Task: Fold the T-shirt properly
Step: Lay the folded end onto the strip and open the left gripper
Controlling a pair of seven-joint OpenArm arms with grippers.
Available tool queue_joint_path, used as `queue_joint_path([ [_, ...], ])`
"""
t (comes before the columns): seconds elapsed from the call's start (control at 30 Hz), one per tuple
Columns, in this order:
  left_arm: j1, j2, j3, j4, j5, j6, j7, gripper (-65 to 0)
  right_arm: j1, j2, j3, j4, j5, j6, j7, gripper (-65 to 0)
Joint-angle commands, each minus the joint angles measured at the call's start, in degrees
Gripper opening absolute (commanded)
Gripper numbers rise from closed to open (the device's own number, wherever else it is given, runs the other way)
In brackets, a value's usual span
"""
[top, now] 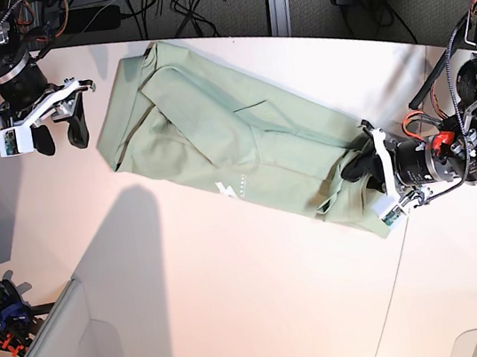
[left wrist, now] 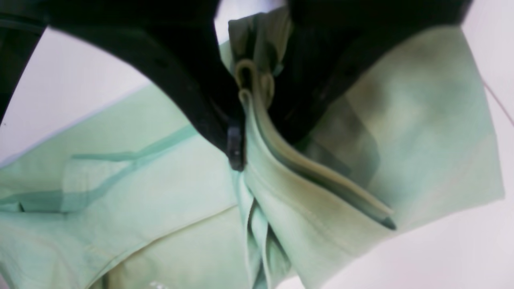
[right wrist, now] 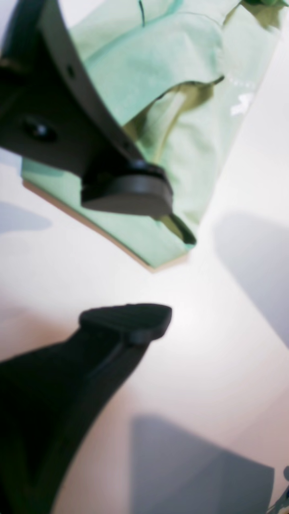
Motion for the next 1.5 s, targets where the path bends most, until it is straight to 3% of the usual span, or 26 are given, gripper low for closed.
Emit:
queue_joint_path([
  [0.0,-1.2,-0.3,-0.4,1.1,-1.9,0.0,-0.9,-65.0,0.2,0.8,0.5,0.9,0.8,-0.2,1.7,-30.3],
  [0.2,-1.1,1.0,-0.2,1.2,-3.5,-1.8,-0.2,-63.7,0.2,0.7,0.5,0.9,0.9,-0.2,1.7,-30.3],
  [0.33,-1.1,1.4,0.7,1.2,-3.4,-1.8,-1.8,-34.7,0.2,-0.9,0.5,0.9,0.8,-0.2,1.7,-30.3],
  [0.4,-1.1,1.4,0.8,1.2,-3.7,-1.8,-2.3,-26.0,0.2,-2.2,0.5,0.9,0.9,-0.2,1.7,-30.3],
  [0.57,-1.1,1.4,0.8,1.2,-8.4,-1.8,-2.2,-25.7,0.2,-4.4,0.5,0.9,0.8,-0.2,2.4,-30.3],
  [0.77,-0.6,1.8,0.8,3.7,-20.9,-1.8,3.5,-25.7,0.1,-4.6,0.5,0.9,-0.4,-0.2,2.6,-30.3],
  [1.07,0.5,3.9,0.0,4.4,-21.3,-1.8,3.8,-25.9,0.1,-4.6,0.7,0.9,-2.3,-0.3,2.6,-30.3],
  [1.17,0.5,3.3,-3.9,4.4,-21.4,-1.8,3.8,-25.9,-0.1,-4.6,2.5,0.9,-2.3,-3.6,2.5,-30.3],
  [1.23,0.5,2.6,-6.5,4.4,-21.4,-1.8,3.8,-25.9,-0.2,-4.6,4.2,0.3,-1.1,-7.7,0.4,-30.3],
  [1.43,0.5,0.1,-9.2,4.4,-21.4,-1.8,3.8,-25.9,-0.3,-5.8,5.6,-6.1,5.0,-7.6,-2.0,-29.9],
  [1.47,0.7,0.0,-9.2,4.4,-21.4,-1.8,3.8,-25.9,-0.3,-6.6,5.5,-7.5,6.1,-7.1,-2.0,-26.9],
])
